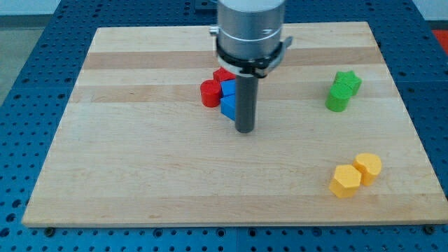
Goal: Slide the green star along with green circle a bit down
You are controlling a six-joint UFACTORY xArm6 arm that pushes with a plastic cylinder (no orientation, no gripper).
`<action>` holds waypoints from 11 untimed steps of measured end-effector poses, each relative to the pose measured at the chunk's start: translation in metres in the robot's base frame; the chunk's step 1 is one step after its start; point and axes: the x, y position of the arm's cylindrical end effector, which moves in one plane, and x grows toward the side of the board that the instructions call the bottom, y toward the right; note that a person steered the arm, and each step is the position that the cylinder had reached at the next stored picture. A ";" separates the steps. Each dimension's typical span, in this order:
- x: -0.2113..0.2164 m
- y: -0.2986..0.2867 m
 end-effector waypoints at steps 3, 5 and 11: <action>-0.017 -0.017; -0.017 -0.012; -0.082 0.054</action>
